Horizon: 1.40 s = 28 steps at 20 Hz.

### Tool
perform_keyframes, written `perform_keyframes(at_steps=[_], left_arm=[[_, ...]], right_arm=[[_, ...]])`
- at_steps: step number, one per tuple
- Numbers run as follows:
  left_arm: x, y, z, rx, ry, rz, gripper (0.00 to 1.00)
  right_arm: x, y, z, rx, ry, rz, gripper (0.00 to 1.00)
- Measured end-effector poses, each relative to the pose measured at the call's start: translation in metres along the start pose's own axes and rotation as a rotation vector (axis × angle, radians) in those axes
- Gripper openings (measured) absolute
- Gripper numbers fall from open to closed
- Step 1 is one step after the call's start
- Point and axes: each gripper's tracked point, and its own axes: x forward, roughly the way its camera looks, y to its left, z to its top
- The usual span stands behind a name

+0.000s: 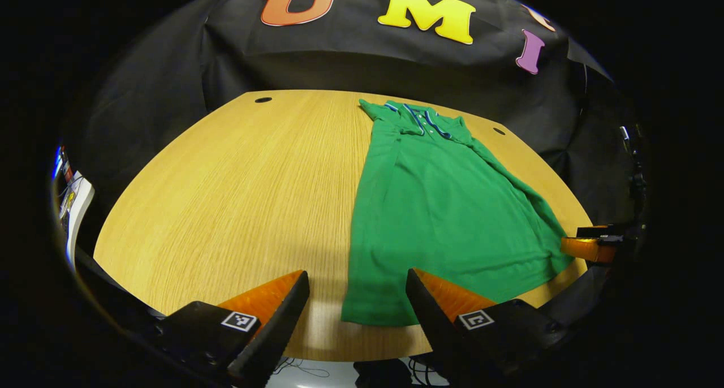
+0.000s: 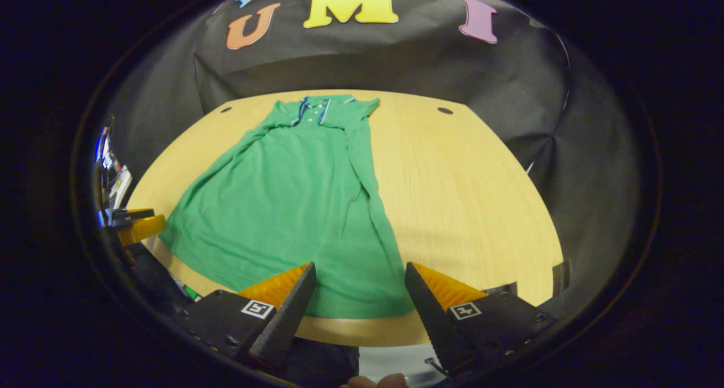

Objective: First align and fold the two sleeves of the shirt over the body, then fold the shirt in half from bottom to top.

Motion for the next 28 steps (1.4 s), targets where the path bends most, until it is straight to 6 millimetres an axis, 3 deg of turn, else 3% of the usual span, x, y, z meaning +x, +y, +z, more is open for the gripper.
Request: perform_keyframes(at_steps=[2,9,13,14,15,17,18,19,20,21,22,23,28], left_arm=[[-0.001,-0.005,-0.005,0.015,0.013,-0.015,1.00],[-0.001,-0.008,-0.018,0.028,0.041,-0.020,1.00],[0.000,-0.008,-0.020,0.032,0.054,-0.005,1.00],[-0.001,-0.008,-0.021,0.034,0.060,-0.001,1.00],[-0.002,-0.007,-0.021,0.030,0.062,0.003,1.00],[-0.002,-0.006,-0.023,0.018,0.065,0.012,0.86],[-0.002,-0.004,-0.023,0.010,0.066,0.023,0.74],[-0.002,0.002,-0.025,-0.003,0.065,0.045,0.55],[-0.003,0.003,-0.024,-0.021,0.061,0.047,0.41],[-0.003,0.000,-0.024,-0.026,0.061,0.048,0.26],[-0.002,-0.002,-0.024,-0.021,0.064,0.047,0.09],[0.001,-0.004,-0.023,-0.015,0.067,0.042,0.07],[0.002,-0.011,-0.020,-0.068,0.071,-0.002,0.06]], right_arm=[[0.006,0.000,-0.009,-0.006,0.024,-0.004,0.98],[0.009,-0.019,-0.013,0.035,0.013,-0.051,0.97],[0.012,-0.014,-0.013,0.051,0.019,-0.019,0.96],[0.012,-0.010,-0.015,0.057,0.027,0.004,0.95],[0.013,-0.006,-0.015,0.060,0.030,0.020,0.83],[0.013,-0.006,-0.016,0.058,0.035,0.031,0.62],[0.011,-0.007,-0.014,0.059,0.032,0.031,0.50],[0.011,-0.006,-0.013,0.052,0.035,0.031,0.26],[0.013,-0.006,-0.012,0.045,0.036,0.032,0.15],[0.014,-0.007,-0.012,0.037,0.039,0.034,0.08],[0.013,-0.007,-0.010,0.032,0.034,0.029,0.08],[0.011,-0.007,-0.011,0.021,0.043,0.032,0.01],[0.014,-0.006,-0.009,0.020,0.042,0.040,0.01]])
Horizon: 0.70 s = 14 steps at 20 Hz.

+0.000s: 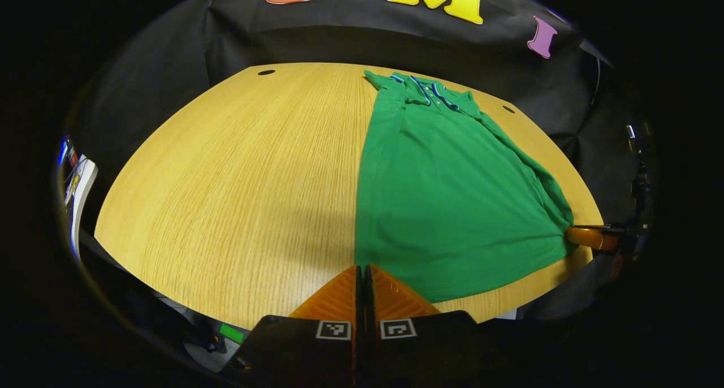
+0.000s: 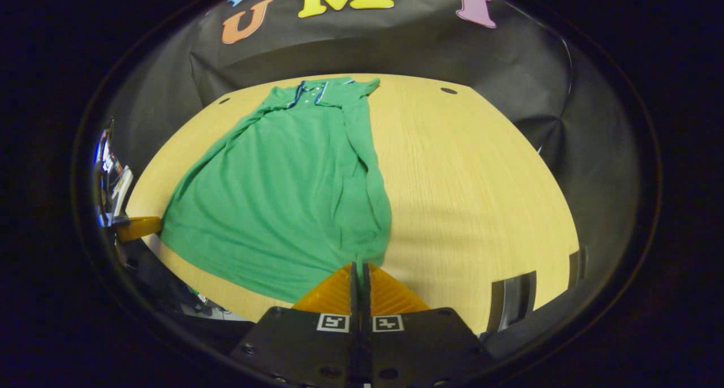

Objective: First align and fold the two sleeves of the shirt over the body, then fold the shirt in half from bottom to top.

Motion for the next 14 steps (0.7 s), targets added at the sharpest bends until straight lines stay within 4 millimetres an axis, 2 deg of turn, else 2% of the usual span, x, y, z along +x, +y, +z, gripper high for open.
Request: perform_keyframes(at_steps=[3,5,8,12,13,14], left_arm=[[0.000,-0.005,-0.001,0.003,0.005,-0.014,0.18],[-0.002,-0.009,0.000,0.037,0.004,-0.015,0.44],[0.001,-0.009,-0.001,0.066,0.026,0.002,1.00],[0.000,-0.016,-0.007,0.089,0.057,0.008,1.00],[0.000,-0.021,-0.008,0.090,0.060,-0.003,0.88],[0.002,-0.019,-0.011,0.091,0.061,0.003,0.72]], right_arm=[[0.000,0.000,0.001,0.003,0.000,0.003,0.00],[0.000,0.000,0.001,0.002,0.001,0.006,0.00],[0.000,0.000,0.001,-0.003,0.004,0.008,0.00],[0.001,-0.001,0.002,-0.007,0.005,0.010,0.00],[0.001,-0.001,0.003,-0.008,0.005,0.009,0.00],[0.001,-0.001,0.003,-0.010,0.006,0.008,0.00]])
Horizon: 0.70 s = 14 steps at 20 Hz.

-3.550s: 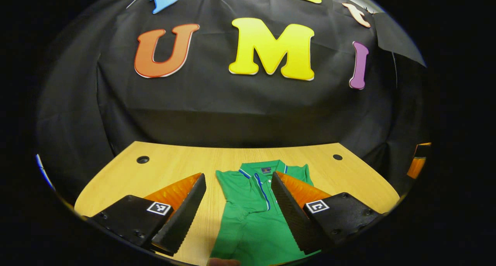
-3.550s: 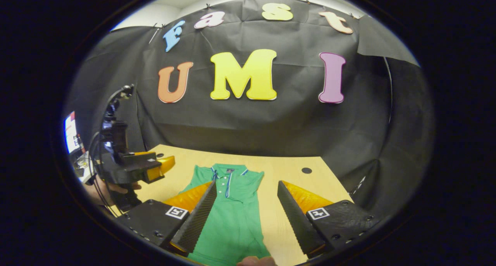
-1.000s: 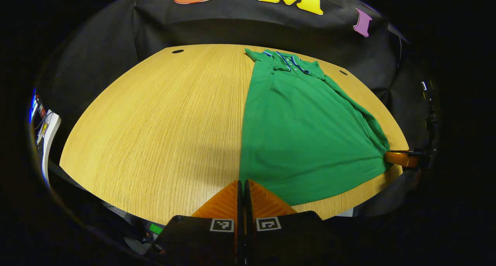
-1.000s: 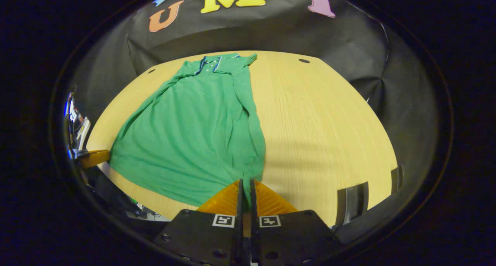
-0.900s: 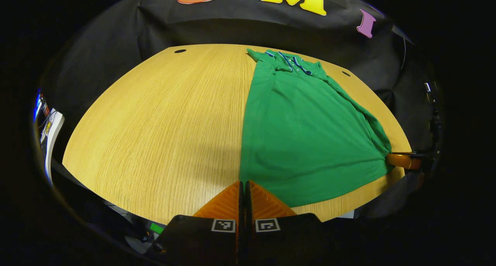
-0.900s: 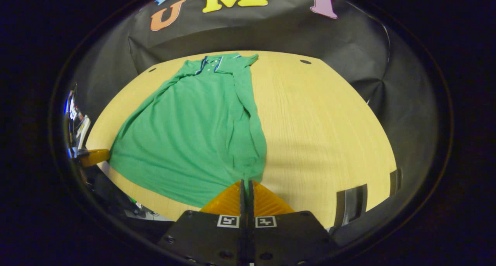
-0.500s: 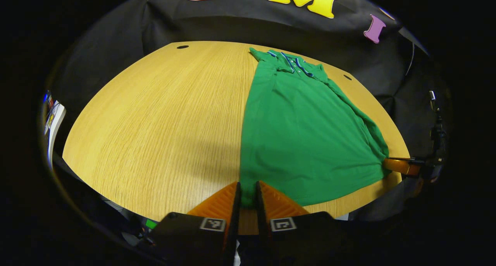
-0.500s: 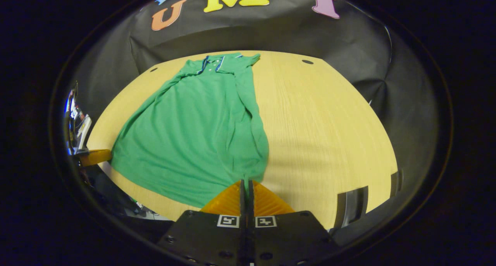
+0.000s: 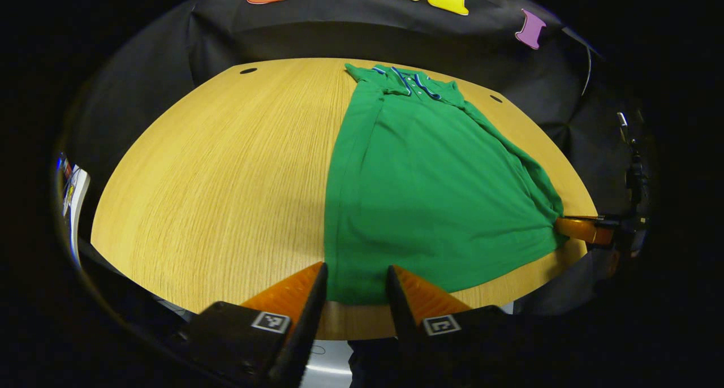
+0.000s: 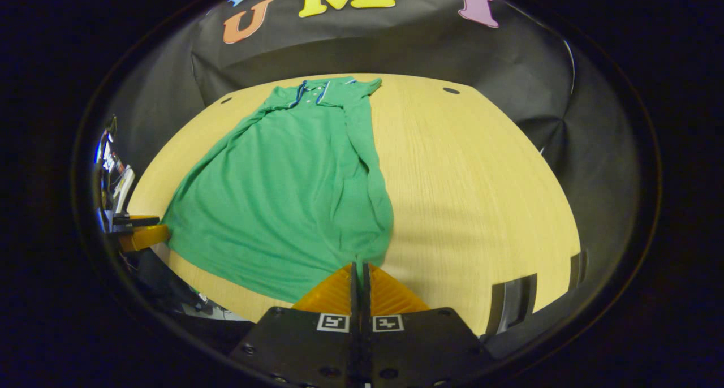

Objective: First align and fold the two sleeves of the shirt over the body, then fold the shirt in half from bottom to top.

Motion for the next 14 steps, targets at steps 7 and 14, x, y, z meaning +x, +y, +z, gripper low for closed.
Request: perform_keyframes(at_steps=[7,14], left_arm=[[-0.002,-0.004,0.003,-0.033,0.012,-0.031,0.07],[-0.021,-0.006,0.073,-0.123,-0.151,-0.104,0.06]], right_arm=[[-0.002,0.000,0.010,-0.011,-0.008,0.000,0.00],[-0.017,0.011,0.051,-0.028,-0.086,0.036,0.00]])
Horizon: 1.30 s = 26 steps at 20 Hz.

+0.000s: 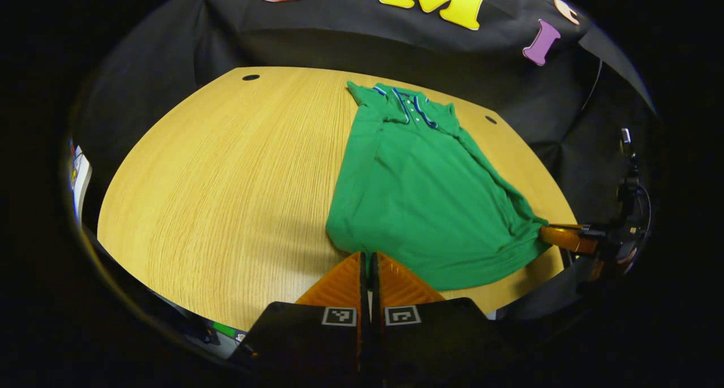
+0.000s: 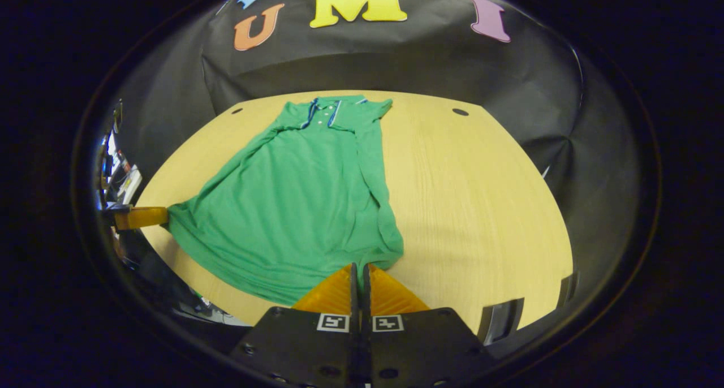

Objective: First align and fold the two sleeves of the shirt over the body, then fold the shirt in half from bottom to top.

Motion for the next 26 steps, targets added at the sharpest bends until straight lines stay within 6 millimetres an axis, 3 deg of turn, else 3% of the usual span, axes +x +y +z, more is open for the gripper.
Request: perform_keyframes(at_steps=[11,19,26], left_arm=[[-0.001,-0.019,0.086,-0.027,-0.125,-0.065,0.05],[0.001,-0.030,0.158,0.044,-0.218,-0.102,0.06],[0.016,-0.033,0.218,0.061,-0.291,-0.110,0.05]], right_arm=[[-0.011,-0.003,0.073,0.033,-0.110,0.010,0.00],[-0.013,-0.007,0.155,0.050,-0.208,0.017,0.00],[-0.007,-0.007,0.225,0.050,-0.274,0.045,0.00]])
